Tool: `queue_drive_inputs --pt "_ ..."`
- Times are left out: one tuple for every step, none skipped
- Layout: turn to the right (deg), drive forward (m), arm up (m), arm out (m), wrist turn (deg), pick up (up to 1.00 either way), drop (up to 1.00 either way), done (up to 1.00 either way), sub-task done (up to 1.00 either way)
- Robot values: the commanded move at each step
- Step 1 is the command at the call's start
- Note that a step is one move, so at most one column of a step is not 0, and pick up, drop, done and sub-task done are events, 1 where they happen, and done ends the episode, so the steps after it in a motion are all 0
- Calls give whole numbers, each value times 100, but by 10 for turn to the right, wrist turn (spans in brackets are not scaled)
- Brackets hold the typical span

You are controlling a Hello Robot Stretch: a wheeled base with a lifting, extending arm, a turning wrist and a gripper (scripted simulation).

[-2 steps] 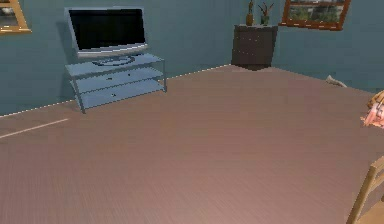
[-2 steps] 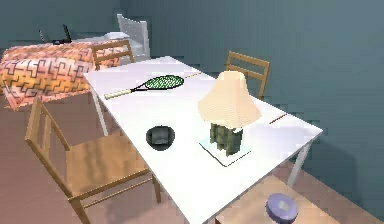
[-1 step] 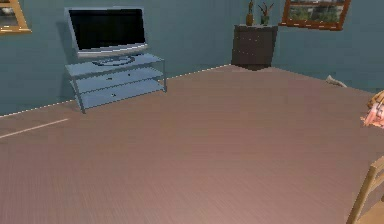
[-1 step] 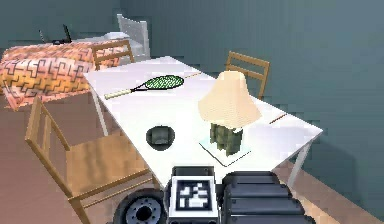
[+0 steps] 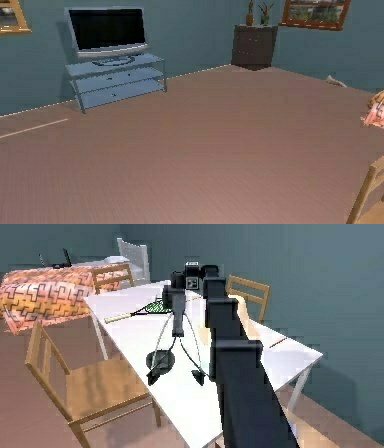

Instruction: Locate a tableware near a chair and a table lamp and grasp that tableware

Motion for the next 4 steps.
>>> queue_drive_inputs --pt "0 0 0 0 450 0 0 0 0" --pt "0 0 0 0 450 0 0 0 0" --pt "0 0 0 0 450 0 0 0 0" --pt "0 0 0 0 120 0 0 0 0"
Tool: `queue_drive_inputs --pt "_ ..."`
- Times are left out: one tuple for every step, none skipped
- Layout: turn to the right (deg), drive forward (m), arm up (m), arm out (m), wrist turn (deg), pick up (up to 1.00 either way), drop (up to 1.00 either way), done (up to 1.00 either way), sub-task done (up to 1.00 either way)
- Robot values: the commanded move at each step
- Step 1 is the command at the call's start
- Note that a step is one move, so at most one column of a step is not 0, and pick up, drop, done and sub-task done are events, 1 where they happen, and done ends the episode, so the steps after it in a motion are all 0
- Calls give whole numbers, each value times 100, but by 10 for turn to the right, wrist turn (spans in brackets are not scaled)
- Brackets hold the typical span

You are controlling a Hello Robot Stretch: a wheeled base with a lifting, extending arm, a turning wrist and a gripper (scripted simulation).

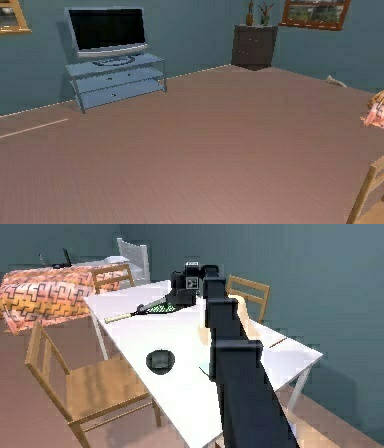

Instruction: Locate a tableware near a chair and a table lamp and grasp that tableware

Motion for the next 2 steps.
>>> queue_drive_inputs --pt "0 0 -28 0 0 0 0 0 0" --pt "0 0 0 0 0 100 0 0 0"
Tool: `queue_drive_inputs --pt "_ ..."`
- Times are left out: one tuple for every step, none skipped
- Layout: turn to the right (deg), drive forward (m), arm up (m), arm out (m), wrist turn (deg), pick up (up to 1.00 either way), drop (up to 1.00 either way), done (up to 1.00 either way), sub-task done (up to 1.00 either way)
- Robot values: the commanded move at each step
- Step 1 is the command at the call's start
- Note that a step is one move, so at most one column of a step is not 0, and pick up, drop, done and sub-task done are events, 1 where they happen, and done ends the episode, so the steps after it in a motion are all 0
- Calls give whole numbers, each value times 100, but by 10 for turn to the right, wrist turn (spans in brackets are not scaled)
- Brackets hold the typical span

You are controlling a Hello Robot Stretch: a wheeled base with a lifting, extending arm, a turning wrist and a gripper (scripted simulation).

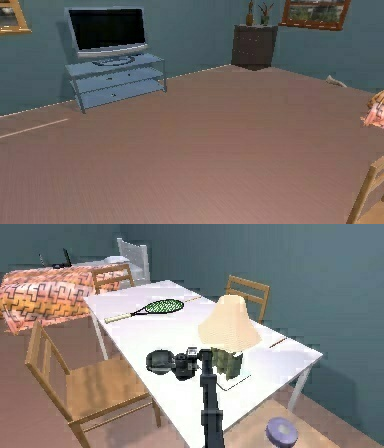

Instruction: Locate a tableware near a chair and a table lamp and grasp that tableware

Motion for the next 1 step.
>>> queue_drive_inputs --pt "0 0 10 0 0 0 0 0 0"
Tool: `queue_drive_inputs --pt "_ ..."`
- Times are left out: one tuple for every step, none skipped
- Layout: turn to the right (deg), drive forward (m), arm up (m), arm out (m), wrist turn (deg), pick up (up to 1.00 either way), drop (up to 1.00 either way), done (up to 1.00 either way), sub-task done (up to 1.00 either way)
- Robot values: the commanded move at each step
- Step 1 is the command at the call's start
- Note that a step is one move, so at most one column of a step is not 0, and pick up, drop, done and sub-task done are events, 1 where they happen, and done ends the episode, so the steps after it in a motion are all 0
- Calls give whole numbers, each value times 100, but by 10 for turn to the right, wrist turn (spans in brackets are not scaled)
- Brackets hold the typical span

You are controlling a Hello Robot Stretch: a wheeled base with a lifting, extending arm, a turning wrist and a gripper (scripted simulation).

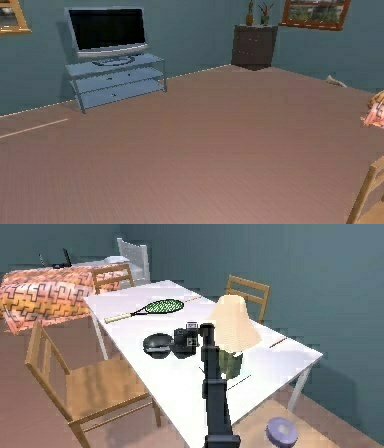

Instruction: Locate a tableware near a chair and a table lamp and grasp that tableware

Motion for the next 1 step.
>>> queue_drive_inputs --pt "0 0 0 0 0 0 0 100 0"
